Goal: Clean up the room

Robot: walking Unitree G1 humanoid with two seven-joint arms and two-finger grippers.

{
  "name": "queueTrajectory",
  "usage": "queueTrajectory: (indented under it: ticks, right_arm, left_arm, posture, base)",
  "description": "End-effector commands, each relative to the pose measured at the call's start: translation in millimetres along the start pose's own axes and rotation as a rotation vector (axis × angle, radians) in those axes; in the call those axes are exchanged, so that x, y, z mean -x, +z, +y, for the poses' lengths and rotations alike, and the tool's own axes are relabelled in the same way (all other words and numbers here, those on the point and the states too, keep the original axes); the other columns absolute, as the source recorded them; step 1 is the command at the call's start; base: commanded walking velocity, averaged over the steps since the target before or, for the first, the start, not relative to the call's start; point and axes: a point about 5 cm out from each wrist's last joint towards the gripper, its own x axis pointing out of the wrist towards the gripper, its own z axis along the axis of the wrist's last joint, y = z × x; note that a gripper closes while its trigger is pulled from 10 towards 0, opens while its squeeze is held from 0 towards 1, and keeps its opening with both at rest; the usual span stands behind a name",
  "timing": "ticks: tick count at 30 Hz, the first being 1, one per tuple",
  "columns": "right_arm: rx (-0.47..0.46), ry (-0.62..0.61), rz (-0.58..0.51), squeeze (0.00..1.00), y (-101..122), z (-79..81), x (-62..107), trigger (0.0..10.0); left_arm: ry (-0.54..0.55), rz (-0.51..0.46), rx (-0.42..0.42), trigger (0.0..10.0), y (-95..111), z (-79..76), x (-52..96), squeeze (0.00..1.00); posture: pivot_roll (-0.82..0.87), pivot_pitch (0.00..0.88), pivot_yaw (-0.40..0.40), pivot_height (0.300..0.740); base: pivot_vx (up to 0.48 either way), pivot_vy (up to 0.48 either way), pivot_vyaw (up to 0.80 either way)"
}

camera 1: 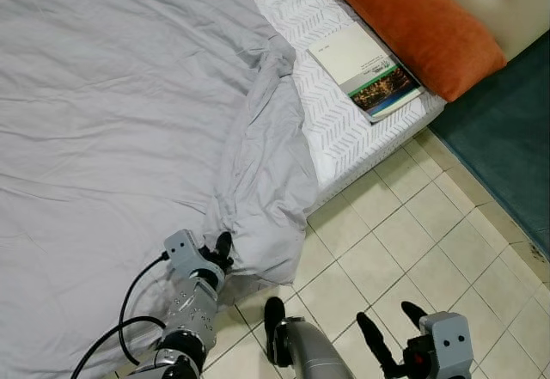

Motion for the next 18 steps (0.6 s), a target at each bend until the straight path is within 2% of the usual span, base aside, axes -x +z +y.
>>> queueTrajectory:
  ticks: [1, 7, 11, 13, 14, 15, 16, 18]
  right_arm:
    - [-0.004, -0.029, 0.051, 0.00, -9.6, -2.2, 10.0, 10.0]
    - [-0.010, -0.030, 0.046, 0.00, -8.8, -1.4, 7.9, 10.0]
    - [-0.013, -0.039, 0.035, 0.00, -10.7, -4.2, -1.7, 10.0]
    - [-0.014, -0.043, 0.027, 0.00, -10.0, -4.6, -5.2, 10.0]
    - [-0.017, -0.049, 0.009, 0.00, -8.8, -5.0, -13.0, 10.0]
    - [-0.017, -0.049, 0.009, 0.00, -8.8, -5.0, -13.0, 10.0]
    - [-0.019, -0.054, -0.009, 0.00, -7.1, -5.4, -21.0, 10.0]
    - [-0.019, -0.063, -0.033, 0.00, -3.5, -6.6, -28.0, 10.0]
  left_arm:
    - [0.012, 0.068, -0.023, 0.0, -16.5, 6.6, 6.8, 0.00]
    - [-0.027, 0.070, -0.075, 0.0, -14.9, 1.9, 5.3, 0.00]
    - [-0.087, 0.102, -0.185, 0.0, -15.4, -6.5, 3.0, 0.00]
    - [-0.098, 0.113, -0.205, 0.0, -14.7, -8.2, 2.0, 0.00]
    - [-0.111, 0.128, -0.256, 10.0, -13.0, -10.0, 0.4, 0.00]
    - [-0.111, 0.128, -0.256, 10.0, -13.0, -10.0, 0.4, 0.00]
    - [-0.135, 0.130, -0.307, 10.0, -11.0, -12.3, -0.7, 0.00]
    - [-0.170, 0.128, -0.376, 10.0, -9.2, -16.5, -1.8, 0.00]
  posture:
    - [-0.32, 0.514, -0.198, 0.740]
    - [-0.32, 0.505, -0.193, 0.740]
    - [-0.29, 0.456, -0.166, 0.740]
    - [-0.28, 0.434, -0.153, 0.740]
    - [-0.26, 0.391, -0.128, 0.740]
    - [-0.26, 0.391, -0.128, 0.740]
    - [-0.25, 0.353, -0.106, 0.740]
    - [-0.25, 0.330, -0.091, 0.740]
  base:
    - [0.000, 0.000, 0.00]
    - [0.000, 0.000, 0.00]
    - [0.000, 0.000, 0.00]
    - [0.000, 0.000, 0.00]
    - [0.000, 0.000, 0.00]
    - [0.000, 0.000, 0.00]
    - [0.000, 0.000, 0.00]
    - [0.000, 0.000, 0.00]
